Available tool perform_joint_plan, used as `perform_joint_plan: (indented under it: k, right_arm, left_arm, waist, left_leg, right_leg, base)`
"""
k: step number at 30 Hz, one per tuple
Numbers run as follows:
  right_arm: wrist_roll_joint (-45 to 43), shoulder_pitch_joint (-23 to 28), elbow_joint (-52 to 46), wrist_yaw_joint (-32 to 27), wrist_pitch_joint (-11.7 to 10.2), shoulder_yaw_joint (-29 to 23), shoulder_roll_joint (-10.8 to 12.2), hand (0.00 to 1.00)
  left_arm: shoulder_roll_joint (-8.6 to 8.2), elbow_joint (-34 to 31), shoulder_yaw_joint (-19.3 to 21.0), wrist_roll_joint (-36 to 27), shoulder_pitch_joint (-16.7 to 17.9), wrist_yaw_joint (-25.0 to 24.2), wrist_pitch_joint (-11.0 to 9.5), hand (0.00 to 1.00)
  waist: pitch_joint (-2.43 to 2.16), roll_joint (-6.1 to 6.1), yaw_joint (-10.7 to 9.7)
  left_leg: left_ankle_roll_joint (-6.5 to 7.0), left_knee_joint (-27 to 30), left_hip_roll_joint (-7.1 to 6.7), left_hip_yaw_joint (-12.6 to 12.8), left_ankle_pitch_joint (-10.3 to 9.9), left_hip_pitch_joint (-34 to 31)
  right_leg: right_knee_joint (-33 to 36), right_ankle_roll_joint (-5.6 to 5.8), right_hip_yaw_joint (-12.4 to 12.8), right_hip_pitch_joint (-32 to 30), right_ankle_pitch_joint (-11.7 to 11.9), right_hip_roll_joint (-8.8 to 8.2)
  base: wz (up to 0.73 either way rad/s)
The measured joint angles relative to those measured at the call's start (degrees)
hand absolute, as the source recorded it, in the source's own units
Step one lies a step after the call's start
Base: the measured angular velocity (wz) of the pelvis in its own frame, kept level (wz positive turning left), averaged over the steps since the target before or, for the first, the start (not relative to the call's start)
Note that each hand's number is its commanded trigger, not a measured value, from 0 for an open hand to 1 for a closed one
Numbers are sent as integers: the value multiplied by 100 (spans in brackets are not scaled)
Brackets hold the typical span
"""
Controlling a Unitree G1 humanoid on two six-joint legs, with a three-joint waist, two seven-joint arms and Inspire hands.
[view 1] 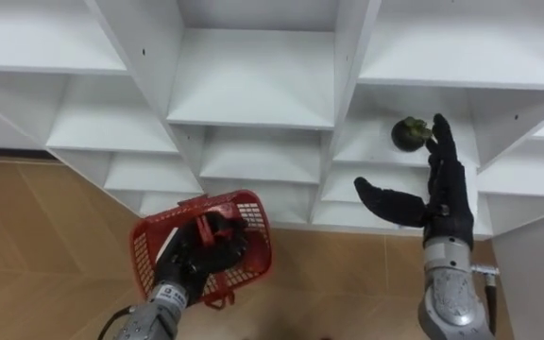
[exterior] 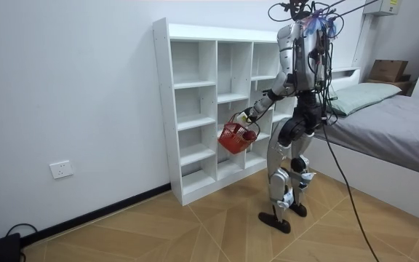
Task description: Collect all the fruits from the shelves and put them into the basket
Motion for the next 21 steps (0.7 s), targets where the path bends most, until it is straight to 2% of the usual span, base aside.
perform_joint_plan:
  k: [3, 9, 17, 21]
  right_arm:
    - [-25, 6, 87, -133, 15, -58, 0, 0]
    - [-220, -178, 474, -374, -1, -338, -10, 0]
    - [-165, -318, 708, -660, 2, -438, -60, 0]
    - [-162, -393, 768, -795, 5, -439, -115, 0]
  left_arm:
    - [0, 7, 4, 1, 1, 0, 85, 100]
    - [-10, 6, 123, 17, -5, 0, 89, 100]
    - [-7, 6, 153, -4, -26, -3, 125, 100]
    - [25, 3, 159, -7, -30, -10, 152, 100]
  waist:
    - [0, 0, -11]
    - [0, 0, -16]
    - [-3, 4, -16]
    - [-8, 14, 1]
  left_leg:
    - [-8, -25, -4, 1, 5, -9]
    - [-13, -38, -7, 11, 10, -12]
    - [-16, -33, -36, -18, 11, -84]
    - [-14, 17, -33, -73, 13, -244]
  right_leg:
    - [-3, 0, 0, -12, 0, 13]
    - [-27, 0, 3, -11, 0, 16]
    - [-74, -4, -40, -31, 5, 15]
    - [13, -3, -90, -195, 0, -42]
  base:
    - [0]
    - [0]
    - [2]
    - [3]
